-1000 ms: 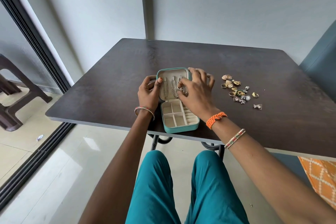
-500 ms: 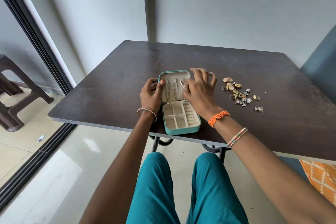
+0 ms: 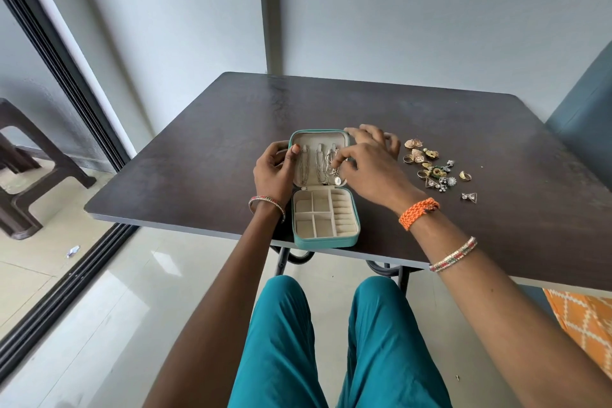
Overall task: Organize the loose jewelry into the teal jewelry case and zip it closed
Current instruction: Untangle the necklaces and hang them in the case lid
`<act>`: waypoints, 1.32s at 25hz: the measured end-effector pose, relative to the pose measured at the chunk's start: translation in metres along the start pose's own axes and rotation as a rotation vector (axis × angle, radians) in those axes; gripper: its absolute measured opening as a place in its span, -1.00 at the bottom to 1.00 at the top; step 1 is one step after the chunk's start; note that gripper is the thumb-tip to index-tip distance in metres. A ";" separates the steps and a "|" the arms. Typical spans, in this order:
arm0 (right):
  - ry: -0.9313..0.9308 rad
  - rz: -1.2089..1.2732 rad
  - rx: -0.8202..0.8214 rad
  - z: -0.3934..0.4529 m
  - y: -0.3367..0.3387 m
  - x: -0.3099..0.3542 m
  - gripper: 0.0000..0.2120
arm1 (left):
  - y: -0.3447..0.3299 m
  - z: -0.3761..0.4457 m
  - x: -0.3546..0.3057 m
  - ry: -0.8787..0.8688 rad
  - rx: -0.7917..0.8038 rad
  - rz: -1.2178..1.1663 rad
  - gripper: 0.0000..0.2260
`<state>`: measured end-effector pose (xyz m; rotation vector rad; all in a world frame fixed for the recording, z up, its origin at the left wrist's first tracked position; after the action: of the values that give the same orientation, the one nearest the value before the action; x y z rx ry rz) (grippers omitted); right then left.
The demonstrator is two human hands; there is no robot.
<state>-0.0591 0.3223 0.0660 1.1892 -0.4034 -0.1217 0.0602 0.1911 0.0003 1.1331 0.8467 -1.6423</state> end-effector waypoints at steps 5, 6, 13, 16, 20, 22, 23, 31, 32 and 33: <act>-0.008 -0.120 -0.083 -0.003 -0.001 0.005 -0.69 | 0.001 0.000 0.000 -0.006 0.013 -0.029 -0.90; -0.008 -0.154 -0.076 -0.004 -0.004 0.006 -0.69 | 0.001 0.000 -0.001 -0.012 0.013 -0.025 -0.91; -0.060 -0.053 -0.098 -0.010 -0.001 0.001 -0.70 | 0.000 -0.002 -0.002 -0.004 0.016 -0.044 -0.89; -0.061 -0.056 -0.083 -0.011 -0.004 0.001 -0.73 | 0.001 -0.002 -0.002 0.002 0.016 -0.046 -0.89; -0.206 0.055 -0.231 -0.021 0.004 -0.011 -0.88 | 0.000 -0.003 -0.002 0.007 0.004 -0.059 -0.87; -0.228 -0.006 -0.214 -0.025 0.000 -0.009 -0.94 | 0.001 -0.003 -0.003 0.003 -0.001 -0.056 -0.87; -0.223 -0.054 -0.189 -0.026 -0.005 -0.006 -0.92 | 0.001 -0.003 -0.003 0.001 -0.002 -0.052 -0.86; -0.244 -0.329 -0.100 -0.012 -0.010 0.017 -0.89 | 0.004 -0.001 0.002 0.015 -0.026 -0.014 -0.88; -0.241 -0.359 -0.080 -0.010 -0.011 0.020 -0.86 | 0.004 -0.001 0.002 0.016 -0.031 -0.003 -0.87; -0.236 -0.394 -0.067 -0.009 -0.012 0.023 -0.84 | 0.005 -0.001 0.002 0.020 -0.038 0.005 -0.86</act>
<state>-0.0332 0.3189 0.0577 1.1799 -0.3629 -0.6165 0.0646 0.1900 -0.0026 1.1258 0.8841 -1.6069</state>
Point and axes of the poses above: each hand's wrist, its own z-axis towards the middle knuckle, its own y-axis out of the back of the hand, x = y × z, the point moved 8 cm from there along z, towards the middle knuckle, and after that the axes turned 1 degree about -z, right-handed, at the moved point
